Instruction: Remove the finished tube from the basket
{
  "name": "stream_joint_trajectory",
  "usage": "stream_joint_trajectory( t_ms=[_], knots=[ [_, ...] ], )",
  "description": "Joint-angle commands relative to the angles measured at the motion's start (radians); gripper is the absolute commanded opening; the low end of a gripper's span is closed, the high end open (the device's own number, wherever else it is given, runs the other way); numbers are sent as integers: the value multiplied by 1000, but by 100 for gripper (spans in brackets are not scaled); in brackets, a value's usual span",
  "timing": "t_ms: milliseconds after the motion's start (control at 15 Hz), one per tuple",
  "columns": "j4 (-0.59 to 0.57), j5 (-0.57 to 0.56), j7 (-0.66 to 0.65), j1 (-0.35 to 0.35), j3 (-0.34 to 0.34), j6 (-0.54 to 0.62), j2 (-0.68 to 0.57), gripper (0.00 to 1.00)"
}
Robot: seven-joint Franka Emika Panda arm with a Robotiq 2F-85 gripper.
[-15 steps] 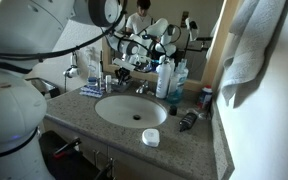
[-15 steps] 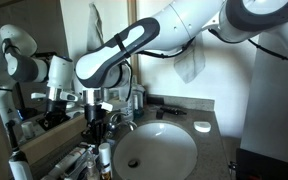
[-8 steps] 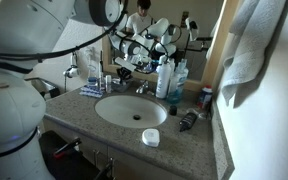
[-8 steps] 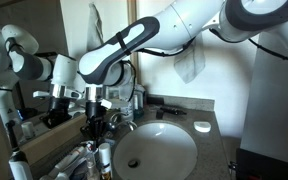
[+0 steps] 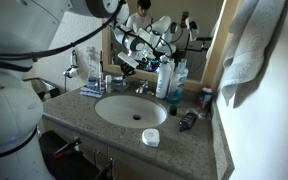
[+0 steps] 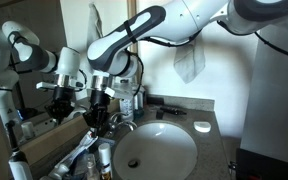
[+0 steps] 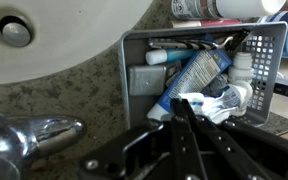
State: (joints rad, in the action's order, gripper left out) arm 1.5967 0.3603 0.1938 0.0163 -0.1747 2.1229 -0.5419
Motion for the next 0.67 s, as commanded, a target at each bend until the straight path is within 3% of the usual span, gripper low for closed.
stream_joint_trajectory(
  t_ms=[0, 200, 600],
  knots=[
    [115, 63, 38, -35, -11, 23, 104, 0],
    [186, 139, 80, -62, -15, 30, 167, 0],
    [339, 403, 257, -109, 0, 50, 304, 0]
  ],
)
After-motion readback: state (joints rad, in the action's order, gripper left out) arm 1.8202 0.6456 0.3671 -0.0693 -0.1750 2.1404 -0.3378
